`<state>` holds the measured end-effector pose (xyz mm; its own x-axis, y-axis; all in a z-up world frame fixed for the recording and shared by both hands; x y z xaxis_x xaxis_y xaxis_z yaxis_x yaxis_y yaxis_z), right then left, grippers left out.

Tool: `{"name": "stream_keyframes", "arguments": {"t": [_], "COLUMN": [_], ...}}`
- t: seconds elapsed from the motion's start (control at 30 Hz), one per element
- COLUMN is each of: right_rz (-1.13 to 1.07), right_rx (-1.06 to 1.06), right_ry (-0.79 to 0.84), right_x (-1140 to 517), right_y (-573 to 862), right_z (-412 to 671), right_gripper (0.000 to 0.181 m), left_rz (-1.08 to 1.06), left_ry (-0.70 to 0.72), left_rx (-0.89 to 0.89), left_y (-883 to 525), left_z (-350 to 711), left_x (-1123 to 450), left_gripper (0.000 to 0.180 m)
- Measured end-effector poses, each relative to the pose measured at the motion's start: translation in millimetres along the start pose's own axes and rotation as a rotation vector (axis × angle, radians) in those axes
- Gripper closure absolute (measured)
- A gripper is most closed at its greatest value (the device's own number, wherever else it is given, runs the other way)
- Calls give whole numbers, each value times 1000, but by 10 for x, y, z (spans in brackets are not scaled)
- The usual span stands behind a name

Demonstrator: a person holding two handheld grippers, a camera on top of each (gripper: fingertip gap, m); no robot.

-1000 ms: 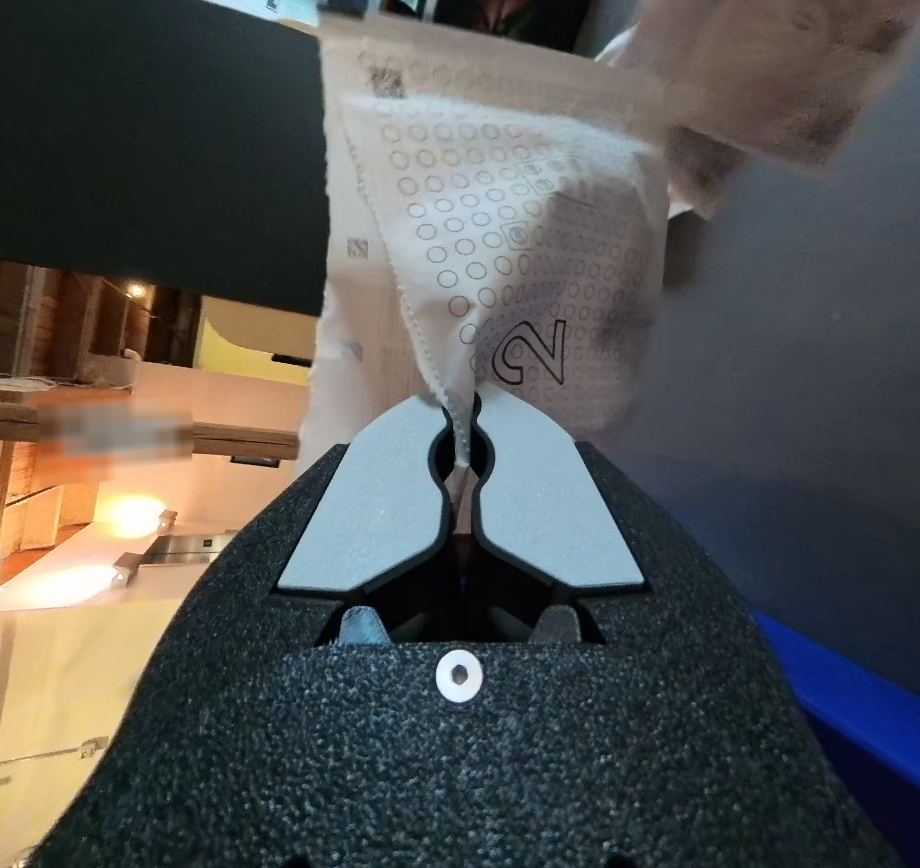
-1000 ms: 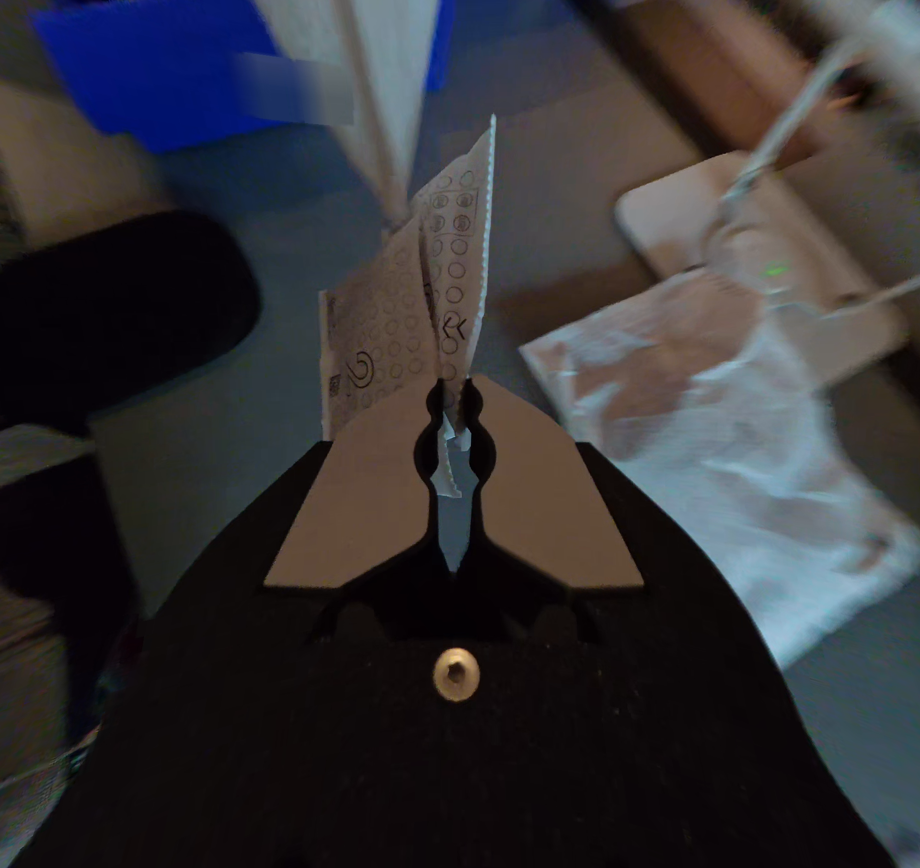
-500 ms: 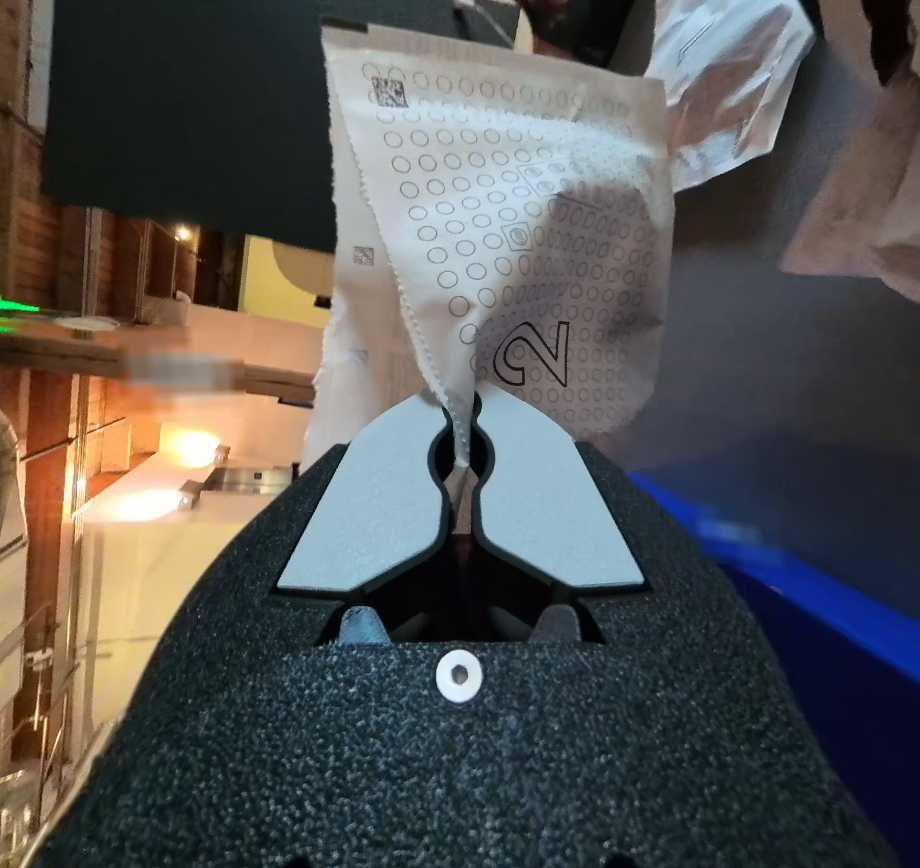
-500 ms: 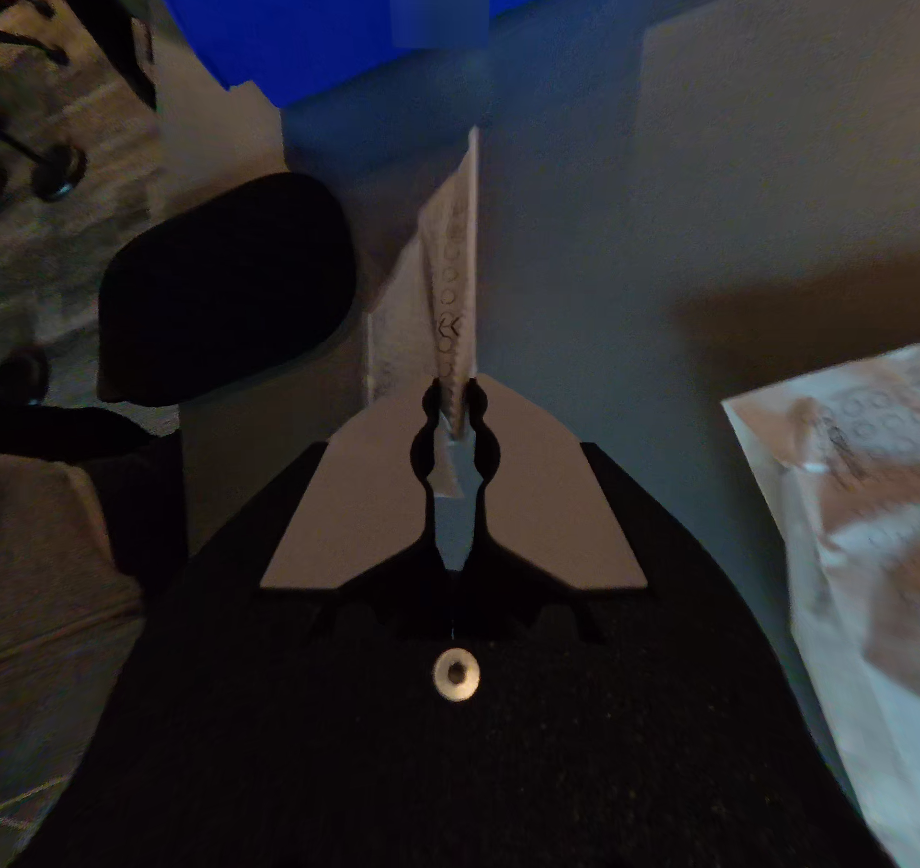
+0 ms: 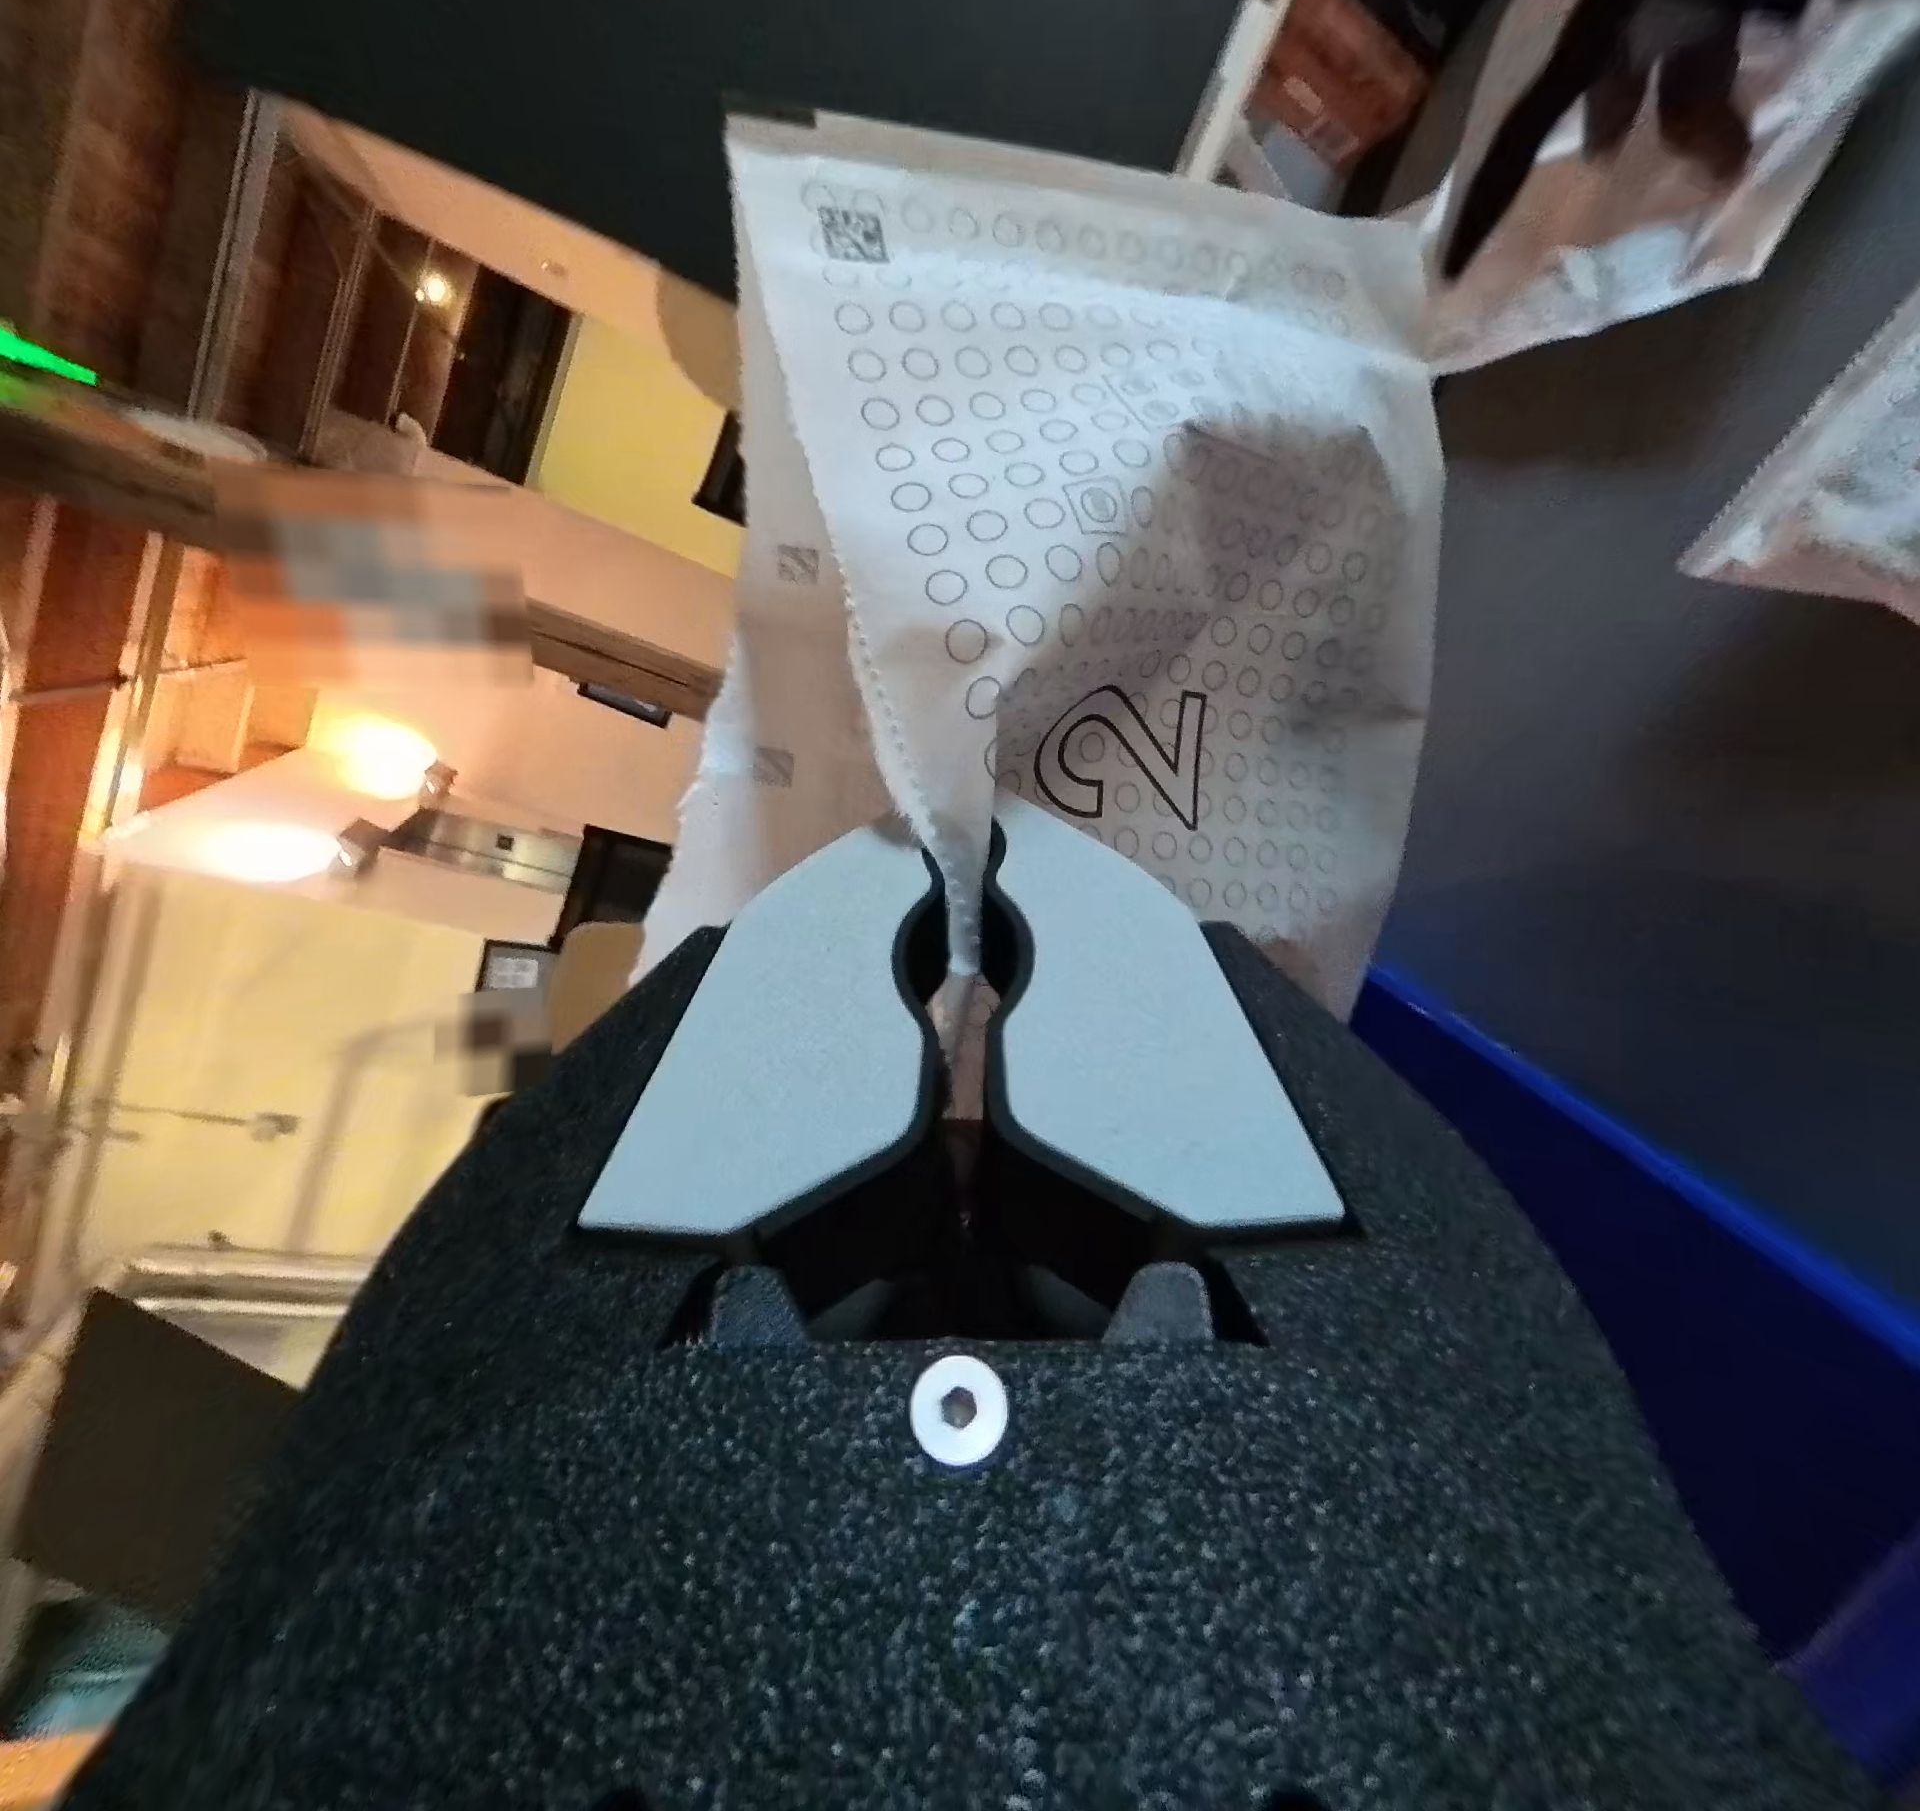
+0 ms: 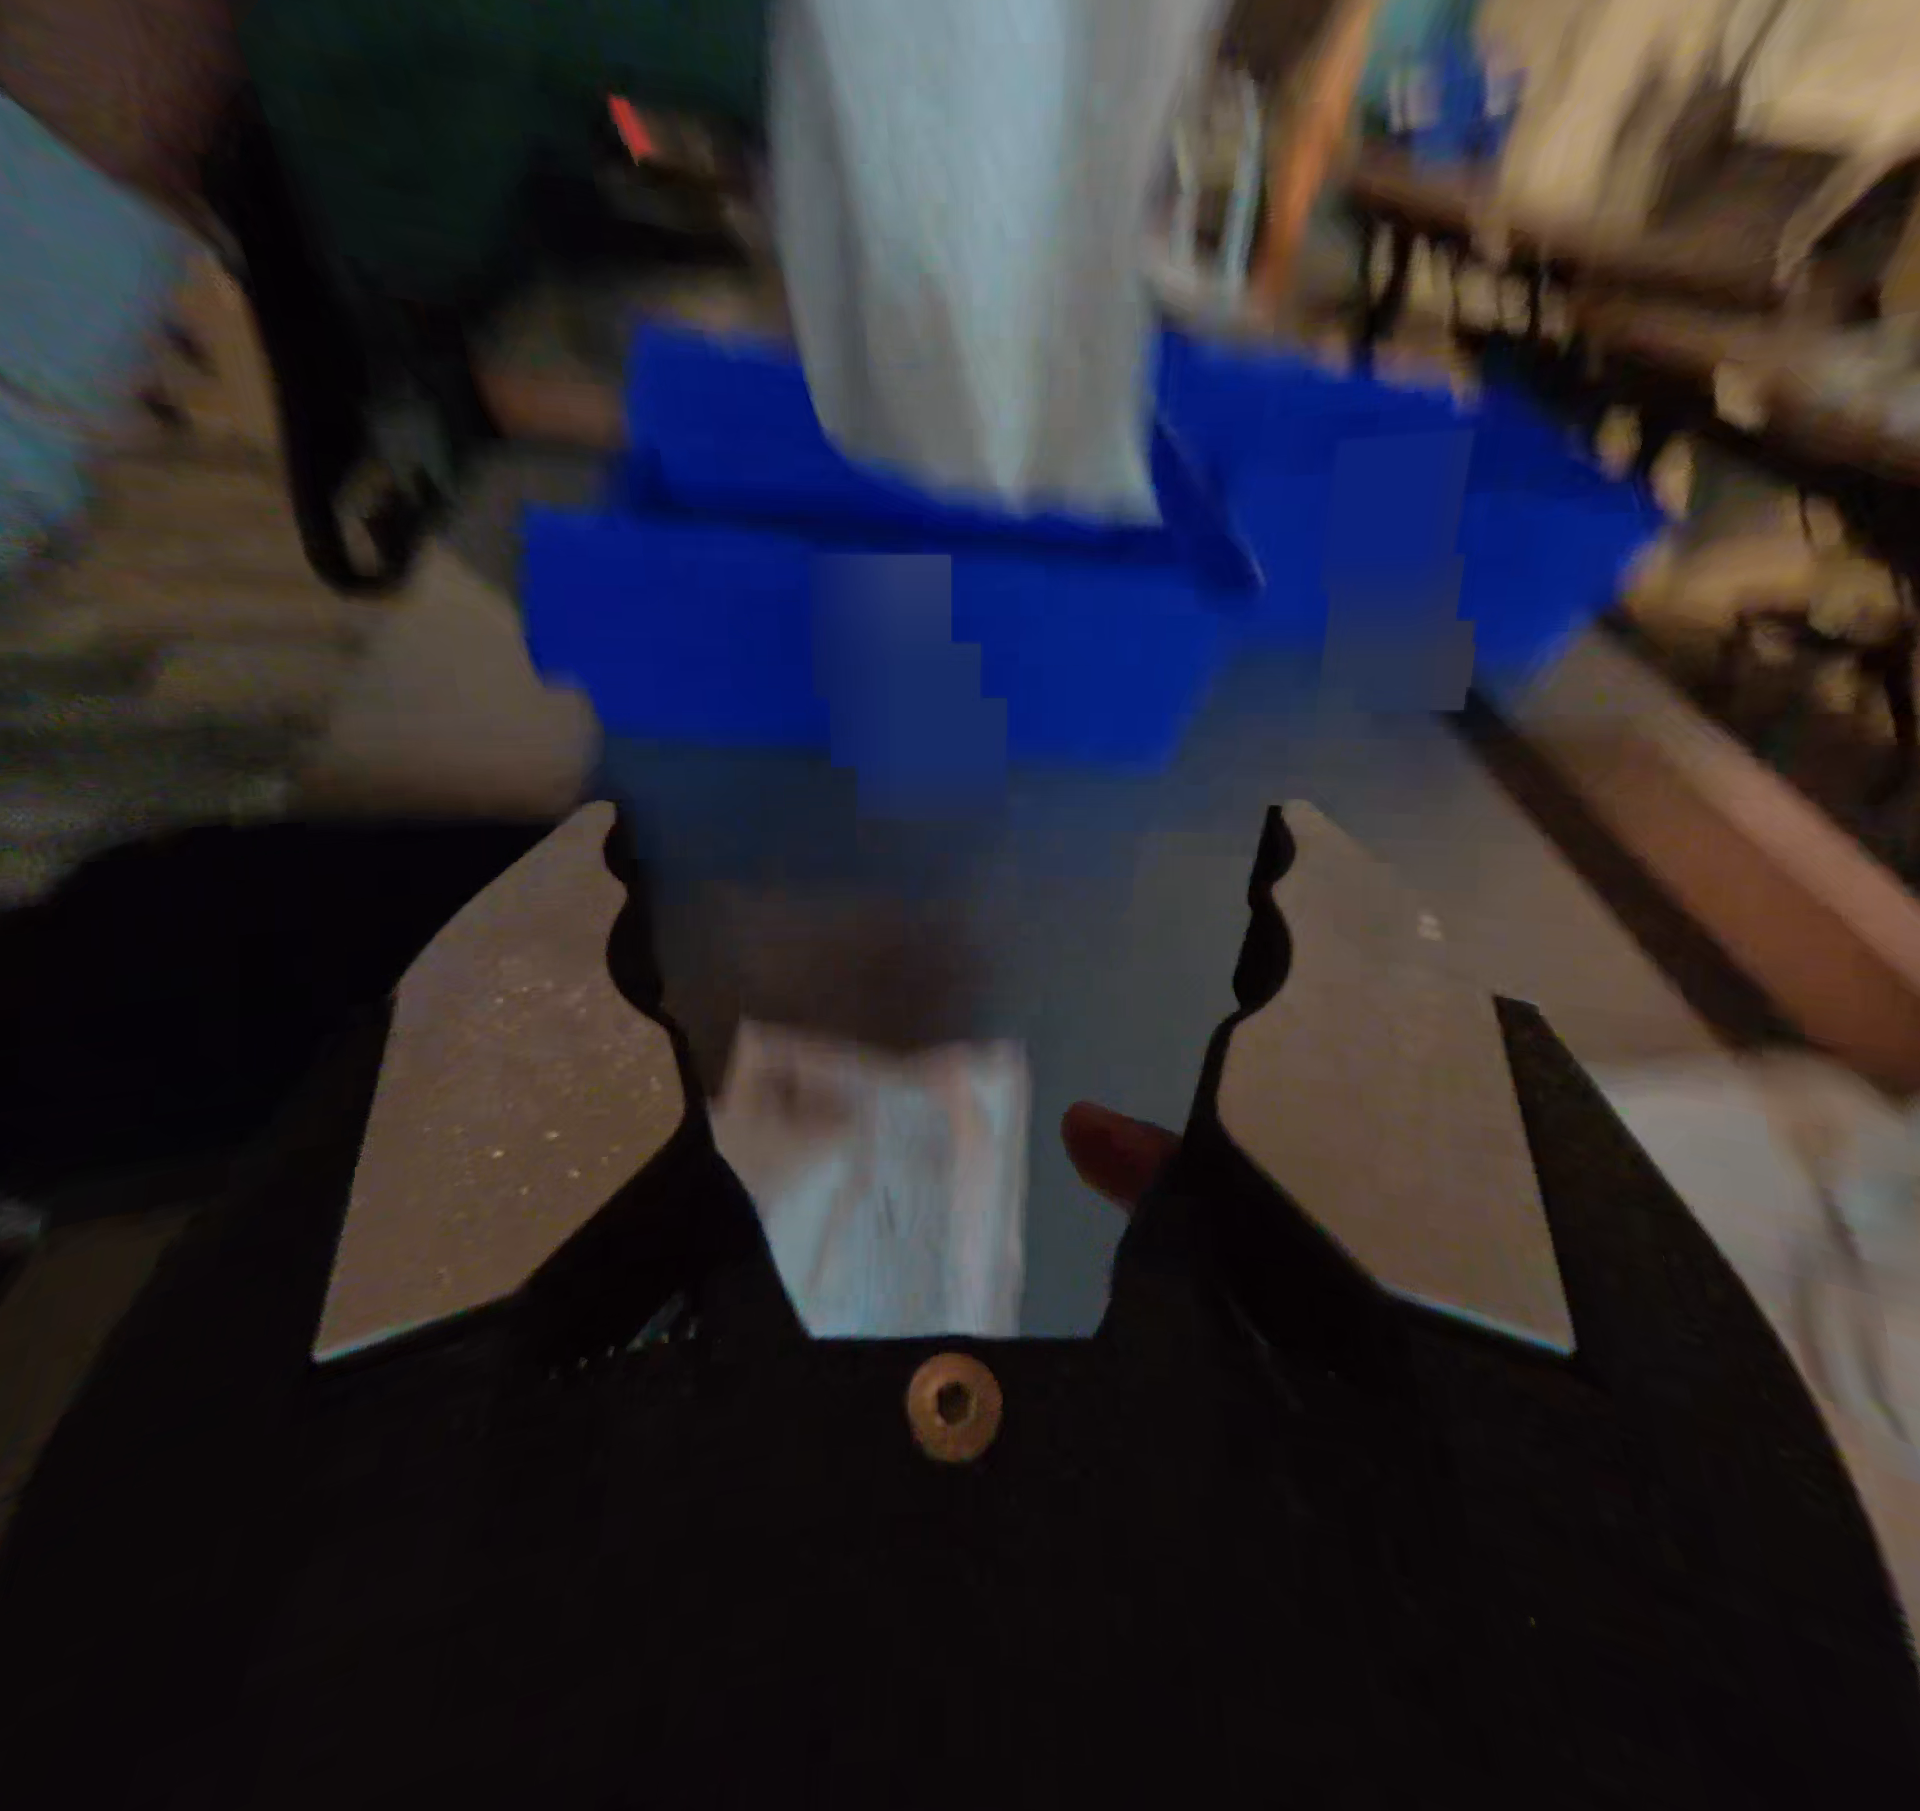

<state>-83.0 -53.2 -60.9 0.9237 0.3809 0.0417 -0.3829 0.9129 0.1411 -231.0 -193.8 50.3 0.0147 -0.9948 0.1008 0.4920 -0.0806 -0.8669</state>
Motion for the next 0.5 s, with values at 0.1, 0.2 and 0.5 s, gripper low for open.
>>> {"name": "stream_keyframes", "arguments": {"t": [0.1,0.2,0.5], "right_rz": [35,93,107], "right_rx": [-96,-334,-383], "right_ry": [103,206,559], "right_x": [-406,-809,-1107], "right_y": [-87,-129,44], "right_z": [103,163,459], "right_gripper": [74,78,139], "left_rz": [40,73,49], "left_ry": [11,30,82], "left_rx": [52,88,125], "left_y": [-32,-17,118], "left_z": [-52,-59,-81], "left_x": [27,9,14], "left_gripper": [180,180,180]}}
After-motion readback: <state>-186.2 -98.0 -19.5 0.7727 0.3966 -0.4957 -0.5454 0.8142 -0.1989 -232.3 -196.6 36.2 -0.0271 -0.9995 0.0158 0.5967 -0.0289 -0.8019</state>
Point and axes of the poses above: each gripper's, where its closed fingertips meet, x back along the fingers, z out of its top, y = z × x across the jaws, the point moved 4 cm from there along x, back along the fingers, and after that the axes turned 10 degrees about y, right-handed, at the moved point
